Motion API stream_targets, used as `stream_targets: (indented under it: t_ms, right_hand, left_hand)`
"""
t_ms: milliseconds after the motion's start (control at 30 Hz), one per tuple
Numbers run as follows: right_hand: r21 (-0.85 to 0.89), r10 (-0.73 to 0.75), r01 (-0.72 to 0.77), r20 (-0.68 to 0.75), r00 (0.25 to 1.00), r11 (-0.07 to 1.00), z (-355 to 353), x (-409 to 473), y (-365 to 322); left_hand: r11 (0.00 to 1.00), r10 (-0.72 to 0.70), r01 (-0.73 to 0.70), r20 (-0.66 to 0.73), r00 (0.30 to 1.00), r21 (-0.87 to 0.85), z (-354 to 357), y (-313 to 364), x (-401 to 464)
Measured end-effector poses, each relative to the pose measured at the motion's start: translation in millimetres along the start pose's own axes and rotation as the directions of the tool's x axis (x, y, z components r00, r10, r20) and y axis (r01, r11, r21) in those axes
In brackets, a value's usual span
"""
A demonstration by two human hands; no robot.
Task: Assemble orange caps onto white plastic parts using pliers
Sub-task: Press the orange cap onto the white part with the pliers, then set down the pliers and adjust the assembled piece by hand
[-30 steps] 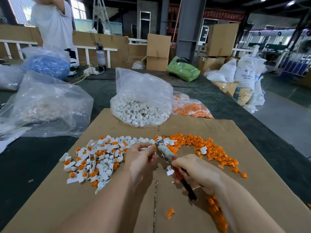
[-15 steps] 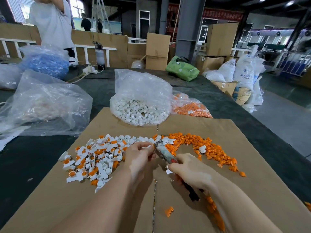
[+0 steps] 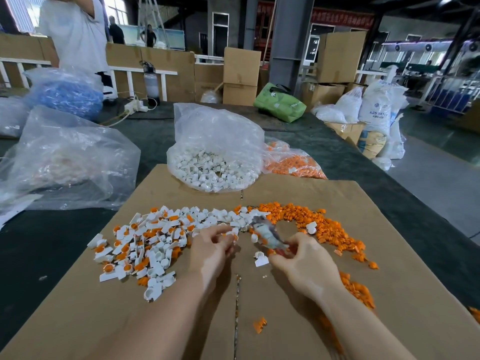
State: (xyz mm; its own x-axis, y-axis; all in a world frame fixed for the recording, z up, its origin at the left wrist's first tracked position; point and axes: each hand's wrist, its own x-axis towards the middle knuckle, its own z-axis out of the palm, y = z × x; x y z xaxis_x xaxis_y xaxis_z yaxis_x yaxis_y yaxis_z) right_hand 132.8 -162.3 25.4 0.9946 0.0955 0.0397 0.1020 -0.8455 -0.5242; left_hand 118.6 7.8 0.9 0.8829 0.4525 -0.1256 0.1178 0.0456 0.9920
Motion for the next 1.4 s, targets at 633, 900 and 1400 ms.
stream_targets:
  t_ms: [633,900,1400]
  right_hand:
    - [-0.407,-0.591,0.462,-0.291,0.753,0.788,34.1,9.7,7.8]
    - [-0.059,-0.576,0.589,-0.303,0.759,0.806,53.6,-2.1,-4.0]
    - [-0.017,-0.569,0.597,-0.325,0.756,0.802,50.9,-6.1,-4.6]
  left_hand:
    - [0.889,0.201,-0.235,0.125,0.972,0.393,1.4,-19.5,-0.3]
    - [0.882,0.201,-0.285,0.246,0.948,0.376,-5.4,-18.2,-8.5]
    - [0.723,0.371,-0.472,0.293,0.881,0.505,-0.8,-26.4,-10.1]
